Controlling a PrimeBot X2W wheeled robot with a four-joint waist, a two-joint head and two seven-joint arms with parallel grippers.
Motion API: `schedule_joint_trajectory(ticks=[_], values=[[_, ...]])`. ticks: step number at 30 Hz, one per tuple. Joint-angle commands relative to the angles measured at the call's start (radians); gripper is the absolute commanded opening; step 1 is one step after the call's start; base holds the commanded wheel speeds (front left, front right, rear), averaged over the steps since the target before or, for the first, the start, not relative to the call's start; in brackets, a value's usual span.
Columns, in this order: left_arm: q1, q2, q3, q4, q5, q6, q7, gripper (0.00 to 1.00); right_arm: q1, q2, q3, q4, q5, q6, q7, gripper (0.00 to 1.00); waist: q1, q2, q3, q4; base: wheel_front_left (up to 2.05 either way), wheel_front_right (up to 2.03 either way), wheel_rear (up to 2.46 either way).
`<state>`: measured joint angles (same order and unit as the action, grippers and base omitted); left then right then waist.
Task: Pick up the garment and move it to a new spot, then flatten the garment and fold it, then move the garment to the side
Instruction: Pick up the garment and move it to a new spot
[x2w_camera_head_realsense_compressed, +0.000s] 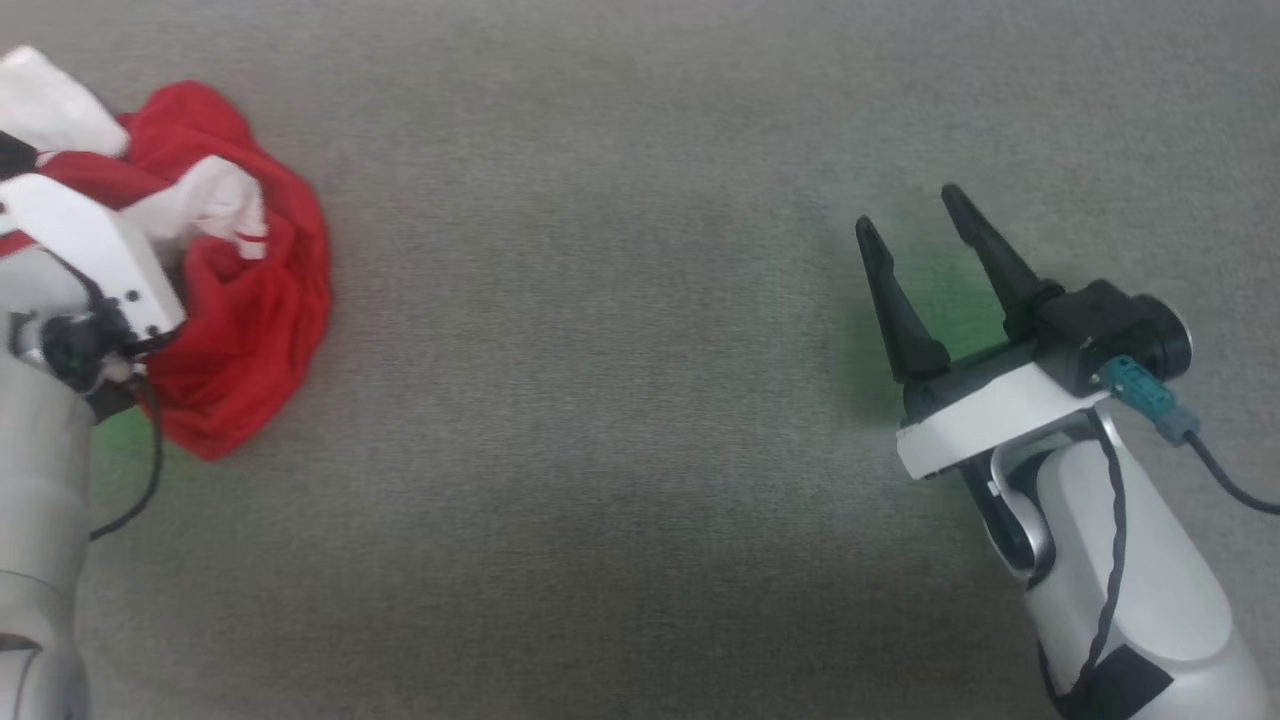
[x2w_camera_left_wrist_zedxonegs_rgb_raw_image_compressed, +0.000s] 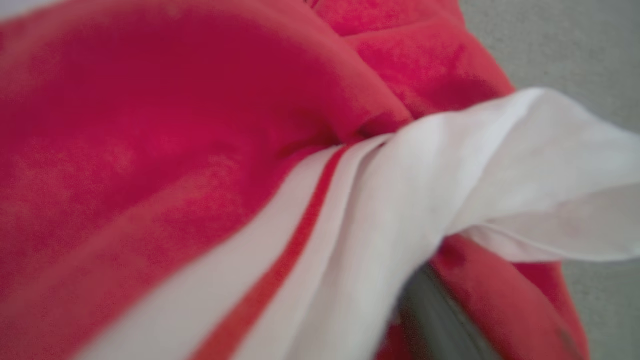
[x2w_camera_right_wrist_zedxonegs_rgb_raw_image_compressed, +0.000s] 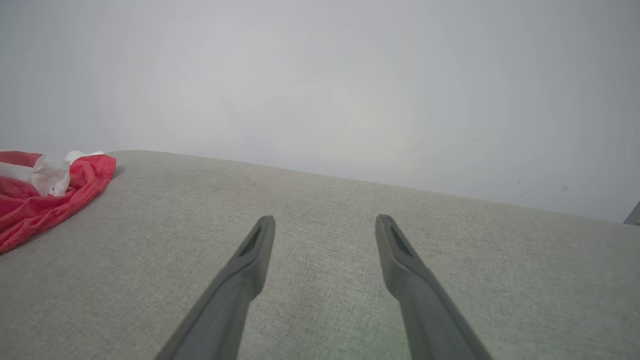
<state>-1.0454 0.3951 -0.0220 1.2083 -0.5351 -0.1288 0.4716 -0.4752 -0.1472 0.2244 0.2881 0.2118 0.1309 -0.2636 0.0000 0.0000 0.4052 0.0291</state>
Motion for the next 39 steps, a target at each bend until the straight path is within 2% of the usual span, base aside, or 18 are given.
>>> schedule_joint_trajectory(ticks=[1,2,3,5,11,15,18,21,26,31,34,39], values=[[0.037,-0.025,-0.013,0.026,-0.004,-0.001,0.013,0.93,-0.021,-0.001,0.005,-0.014,0.001,0.0,-0.001,1.0,0.0,0.0,0.018,-0.022,0.0,0.0,0.0],[0.044,-0.023,-0.017,0.03,-0.007,-0.001,0.011,0.64,-0.026,-0.001,0.005,-0.019,0.003,0.0,-0.001,1.0,0.0,0.0,0.015,-0.024,0.0,0.0,0.0],[0.052,-0.022,-0.026,0.032,-0.003,-0.001,0.009,0.45,-0.027,0.0,0.006,-0.022,0.005,0.0,-0.001,1.0,0.0,0.0,0.01,-0.025,0.0,0.0,0.0],[0.062,-0.002,-0.031,0.034,0.004,0.0,-0.028,0.0,-0.028,0.006,0.008,-0.037,0.016,0.0,-0.001,1.0,0.0,0.0,-0.004,-0.024,0.0,0.0,0.0],[0.035,0.04,-0.032,0.006,0.021,0.01,-0.217,0.0,0.0,0.005,0.013,-0.053,0.021,0.0,-0.001,1.0,0.0,0.0,-0.066,-0.005,0.0,0.0,0.0],[0.022,0.034,-0.045,-0.018,0.026,0.003,-0.307,0.0,0.02,0.01,0.006,-0.048,0.025,0.0,-0.001,1.0,0.0,0.0,-0.111,0.004,0.0,0.0,0.0],[0.018,0.004,-0.072,-0.068,0.013,-0.002,-0.379,0.0,0.05,0.015,-0.013,-0.044,0.03,0.0,-0.001,1.0,0.0,0.0,-0.156,0.01,0.0,0.0,0.0],[0.036,-0.051,-0.161,-0.184,-0.024,-0.002,-0.371,0.0,0.078,0.023,-0.039,-0.053,0.034,0.0,-0.001,1.0,0.0,0.0,-0.186,0.013,0.0,0.0,0.0],[0.096,-0.087,-0.383,-0.482,-0.192,-0.002,-0.274,0.0,0.11,0.042,-0.085,-0.079,0.038,0.0,-0.001,1.0,0.0,0.0,-0.195,-0.017,0.0,0.0,0.0],[0.089,-0.045,-0.607,-0.769,-0.362,-0.002,-0.187,0.0,0.116,0.068,-0.118,-0.106,0.048,0.0,-0.001,1.0,0.0,0.0,-0.161,-0.09,0.0,0.0,0.0],[0.035,-0.039,-0.708,-0.848,-0.432,-0.002,-0.168,0.0,0.1,0.076,-0.129,-0.115,0.057,0.0,-0.001,1.0,0.0,0.0,-0.122,-0.149,0.0,0.0,0.0],[-0.061,-0.041,-0.881,-0.891,-0.53,-0.002,-0.175,0.0,0.086,0.092,-0.144,-0.129,0.08,0.0,-0.001,1.0,0.0,0.0,-0.064,-0.258,0.0,0.0,0.0]])
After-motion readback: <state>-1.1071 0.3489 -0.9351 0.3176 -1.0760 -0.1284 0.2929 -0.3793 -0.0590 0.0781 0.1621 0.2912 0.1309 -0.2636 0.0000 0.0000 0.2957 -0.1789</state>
